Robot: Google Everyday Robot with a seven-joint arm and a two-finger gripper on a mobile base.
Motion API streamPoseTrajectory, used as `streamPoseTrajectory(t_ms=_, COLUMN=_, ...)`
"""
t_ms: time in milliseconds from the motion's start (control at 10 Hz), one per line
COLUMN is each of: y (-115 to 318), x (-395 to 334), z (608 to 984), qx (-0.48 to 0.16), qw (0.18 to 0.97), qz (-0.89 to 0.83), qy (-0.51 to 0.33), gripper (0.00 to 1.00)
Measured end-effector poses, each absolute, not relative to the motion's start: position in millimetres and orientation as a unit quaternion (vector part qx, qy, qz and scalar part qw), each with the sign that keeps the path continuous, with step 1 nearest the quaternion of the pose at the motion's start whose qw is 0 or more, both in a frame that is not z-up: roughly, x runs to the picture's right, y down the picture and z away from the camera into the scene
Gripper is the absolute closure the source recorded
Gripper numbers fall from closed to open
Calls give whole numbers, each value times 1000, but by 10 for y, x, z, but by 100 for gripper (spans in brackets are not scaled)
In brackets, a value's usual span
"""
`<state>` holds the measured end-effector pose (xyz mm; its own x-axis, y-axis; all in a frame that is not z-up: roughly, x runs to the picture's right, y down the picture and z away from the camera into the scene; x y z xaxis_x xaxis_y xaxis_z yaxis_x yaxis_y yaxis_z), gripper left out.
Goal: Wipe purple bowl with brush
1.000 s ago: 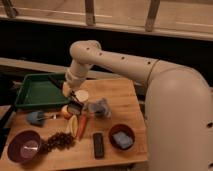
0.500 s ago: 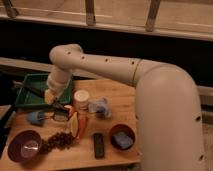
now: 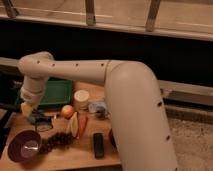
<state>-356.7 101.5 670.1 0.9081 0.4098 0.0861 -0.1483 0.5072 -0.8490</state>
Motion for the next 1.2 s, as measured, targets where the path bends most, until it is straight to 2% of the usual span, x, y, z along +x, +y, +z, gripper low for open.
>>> streamPoseTrajectory(t_ms=400, y=1371, x=-3966, z=6522, qx=-504, qw=844, qz=86, qy=-163, gripper=100)
streamPoseTrajectory(t_ms=1200, y=1463, x=-4020, z=6577, qx=-505, qw=846, qz=81, qy=-153, gripper=100)
